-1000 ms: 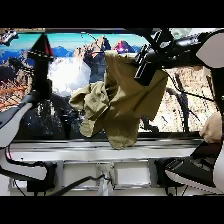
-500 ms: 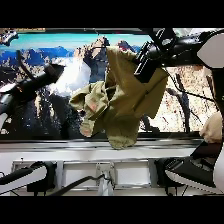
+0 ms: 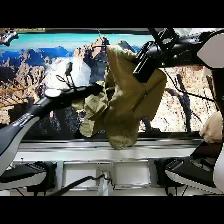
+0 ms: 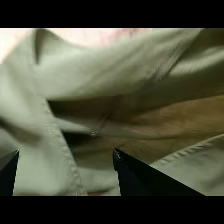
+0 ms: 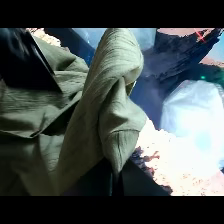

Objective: Fold the clothes and pants, and hang the long-sleeved shirts on hangers.

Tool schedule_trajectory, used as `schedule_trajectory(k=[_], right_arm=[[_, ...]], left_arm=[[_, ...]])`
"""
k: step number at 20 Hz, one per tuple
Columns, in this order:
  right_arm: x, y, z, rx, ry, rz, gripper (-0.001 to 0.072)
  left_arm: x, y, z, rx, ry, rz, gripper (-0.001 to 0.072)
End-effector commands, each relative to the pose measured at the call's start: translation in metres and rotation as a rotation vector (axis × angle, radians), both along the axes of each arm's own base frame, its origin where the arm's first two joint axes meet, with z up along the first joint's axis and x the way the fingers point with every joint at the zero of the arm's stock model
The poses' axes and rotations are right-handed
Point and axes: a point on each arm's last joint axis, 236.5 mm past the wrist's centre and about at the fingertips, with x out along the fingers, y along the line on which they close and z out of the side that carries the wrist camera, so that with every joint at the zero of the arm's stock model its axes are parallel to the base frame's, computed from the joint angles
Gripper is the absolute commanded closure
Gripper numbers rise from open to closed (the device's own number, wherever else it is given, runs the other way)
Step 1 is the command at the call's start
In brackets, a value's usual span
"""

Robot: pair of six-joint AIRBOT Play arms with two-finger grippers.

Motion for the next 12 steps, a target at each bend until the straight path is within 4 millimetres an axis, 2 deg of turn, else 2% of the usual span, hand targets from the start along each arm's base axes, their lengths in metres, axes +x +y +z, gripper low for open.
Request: schedule_trajectory(k=[1,4,6,8,10,12], right_arm=[[-0.005,0.003,0.002,0.021,0.012,0.005,0.0687],[-0.008,0.002,0.003,0.026,0.021,-0.004,0.0687],[-0.010,0.000,0.002,0.019,0.030,-0.003,0.0687],[-0.011,-0.001,0.003,0.019,0.026,-0.004,0.0687],[-0.011,-0.001,0.003,0.018,0.026,-0.004,0.0687],[-0.011,-0.001,0.003,0.019,0.026,-0.004,0.0687]], left_arm=[[0.006,-0.029,-0.024,0.049,-0.006,-0.027,0.0053],[0.018,-0.034,-0.044,0.060,0.023,-0.024,0.0059],[0.021,-0.031,-0.057,0.071,0.044,-0.018,0.0237],[0.023,-0.027,-0.063,0.077,0.052,-0.012,0.0240],[0.027,-0.022,-0.062,0.077,0.052,0.001,0.0431],[0.033,-0.014,-0.065,0.085,0.052,0.026,0.0476]])
